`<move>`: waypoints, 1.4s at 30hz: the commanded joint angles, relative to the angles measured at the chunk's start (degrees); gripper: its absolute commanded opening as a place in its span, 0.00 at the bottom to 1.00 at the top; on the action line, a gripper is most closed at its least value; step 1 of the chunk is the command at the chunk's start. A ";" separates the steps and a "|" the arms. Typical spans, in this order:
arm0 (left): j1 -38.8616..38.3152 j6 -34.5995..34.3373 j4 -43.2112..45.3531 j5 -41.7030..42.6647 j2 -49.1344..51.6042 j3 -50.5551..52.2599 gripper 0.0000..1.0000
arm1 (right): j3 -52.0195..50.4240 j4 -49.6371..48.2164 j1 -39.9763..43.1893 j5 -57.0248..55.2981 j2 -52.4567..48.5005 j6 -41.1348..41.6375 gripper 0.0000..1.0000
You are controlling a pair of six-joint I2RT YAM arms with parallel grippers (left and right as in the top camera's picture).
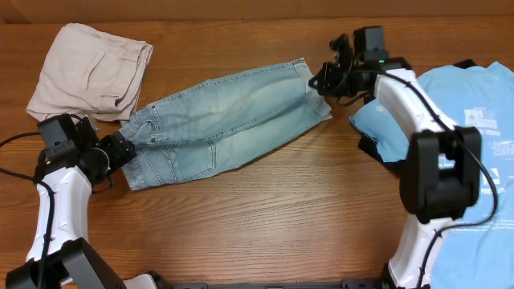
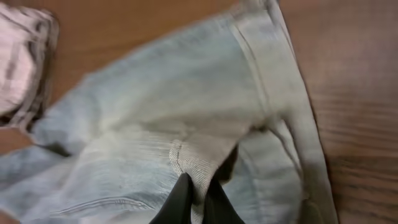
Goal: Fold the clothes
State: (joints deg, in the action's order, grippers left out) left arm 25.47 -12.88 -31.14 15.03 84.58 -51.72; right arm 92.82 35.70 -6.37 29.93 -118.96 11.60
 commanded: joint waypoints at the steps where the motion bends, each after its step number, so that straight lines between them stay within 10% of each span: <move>1: -0.42 1.33 0.35 1.07 0.44 0.24 0.73 | 2.21 0.11 0.31 -2.86 4.42 2.45 0.04; 18: -0.42 1.29 0.98 0.94 0.44 0.24 0.79 | 2.03 -6.58 -1.14 -9.99 3.89 12.41 0.06; 20: -0.42 1.29 1.01 0.94 0.44 0.24 0.82 | 2.03 -6.75 -1.49 -10.84 3.85 12.41 0.25; 23: -0.42 1.29 0.98 1.11 0.44 0.24 0.85 | 2.03 -6.73 -1.73 -12.90 3.85 12.28 0.78; 25: -0.44 1.29 0.87 1.60 0.44 0.24 0.83 | 2.03 -6.19 -1.70 -15.04 3.85 12.22 0.87; 27: -0.44 1.33 0.50 2.97 0.44 0.24 0.68 | 2.01 -4.79 -1.70 -16.26 3.85 12.15 0.73; 31: -0.46 1.36 -1.60 4.13 0.44 0.24 0.04 | 1.33 1.27 -1.75 -16.41 3.69 9.03 0.26; 34: -0.90 2.84 -3.50 4.87 0.44 0.24 0.04 | -0.55 4.35 -2.36 -16.04 2.45 8.85 0.05; 42: -3.91 10.38 -4.70 21.03 0.39 -0.20 0.04 | -3.74 0.07 -6.05 -1.97 -3.96 11.87 0.04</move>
State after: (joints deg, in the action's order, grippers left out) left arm 22.90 -6.39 -35.22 28.42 84.58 -51.72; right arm 89.71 37.23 -10.55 22.68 -120.36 20.82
